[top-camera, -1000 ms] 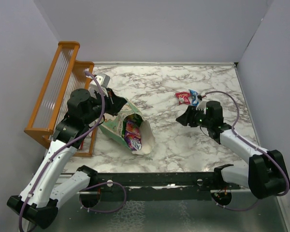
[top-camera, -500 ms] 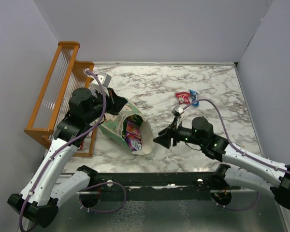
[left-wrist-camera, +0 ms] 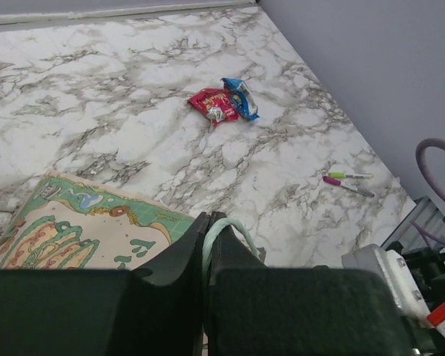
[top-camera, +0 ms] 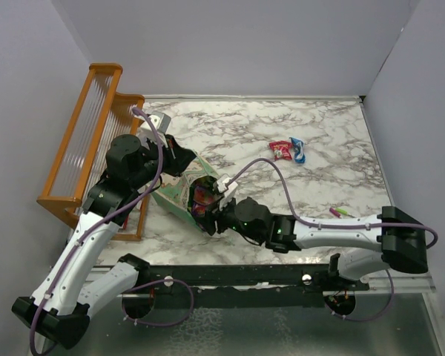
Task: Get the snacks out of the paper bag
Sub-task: Adjust the snack in the paper bag.
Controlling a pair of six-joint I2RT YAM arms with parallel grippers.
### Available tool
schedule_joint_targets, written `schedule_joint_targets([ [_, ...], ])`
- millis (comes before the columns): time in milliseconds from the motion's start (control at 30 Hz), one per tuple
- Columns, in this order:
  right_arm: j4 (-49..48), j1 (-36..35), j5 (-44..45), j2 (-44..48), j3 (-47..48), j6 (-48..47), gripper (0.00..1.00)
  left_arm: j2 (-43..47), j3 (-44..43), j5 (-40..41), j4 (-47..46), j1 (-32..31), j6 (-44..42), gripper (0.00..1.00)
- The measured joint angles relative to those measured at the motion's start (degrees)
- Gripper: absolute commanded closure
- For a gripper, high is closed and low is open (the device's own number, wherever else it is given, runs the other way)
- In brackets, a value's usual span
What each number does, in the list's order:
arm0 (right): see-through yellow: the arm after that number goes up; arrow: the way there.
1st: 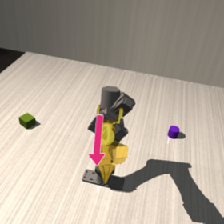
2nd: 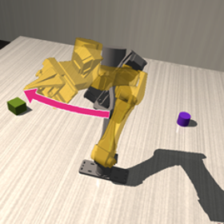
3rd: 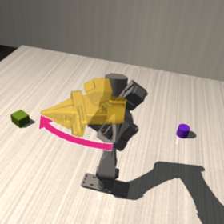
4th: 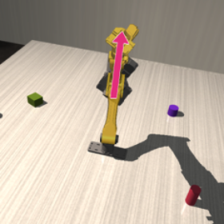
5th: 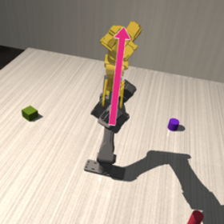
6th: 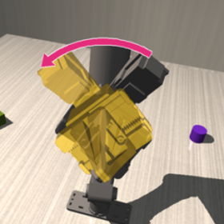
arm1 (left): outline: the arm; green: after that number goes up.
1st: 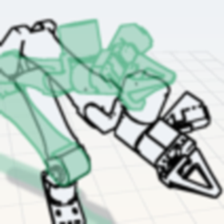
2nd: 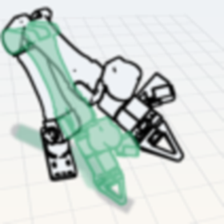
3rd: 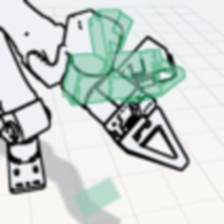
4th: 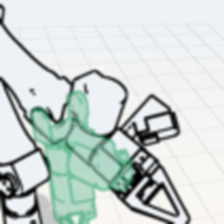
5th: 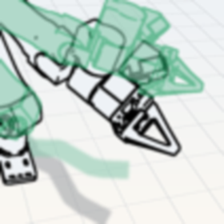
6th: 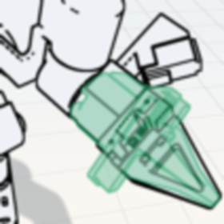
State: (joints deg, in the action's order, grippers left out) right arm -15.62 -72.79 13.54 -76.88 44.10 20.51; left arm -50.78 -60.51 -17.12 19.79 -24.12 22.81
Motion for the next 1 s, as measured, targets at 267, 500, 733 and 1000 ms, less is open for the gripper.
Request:
schedule_joint_targets([
  [267, -5.9, -1.0, 17.7, -10.2, 3.4, 0.2, 0.44, 0.0, 0.0, -0.2, 0.0, 0.0, 0.3, 1.00],
  [500, -11.0, -1.0, 22.7, -16.3, 5.6, 0.3, 0.35, 0.4, 0.0, -0.4, 0.0, 0.0, 0.7, 1.00],
  [733, -11.9, -1.0, 24.7, -20.3, 8.3, 1.6, 0.21, 0.8, 0.3, -0.4, 0.0, 0.0, 0.9, 1.00],
  [1000, -11.0, -1.1, 26.8, -23.8, 11.1, 4.3, 0.25, 1.0, 0.3, -0.4, 0.0, 0.0, 0.9, 1.00],
])
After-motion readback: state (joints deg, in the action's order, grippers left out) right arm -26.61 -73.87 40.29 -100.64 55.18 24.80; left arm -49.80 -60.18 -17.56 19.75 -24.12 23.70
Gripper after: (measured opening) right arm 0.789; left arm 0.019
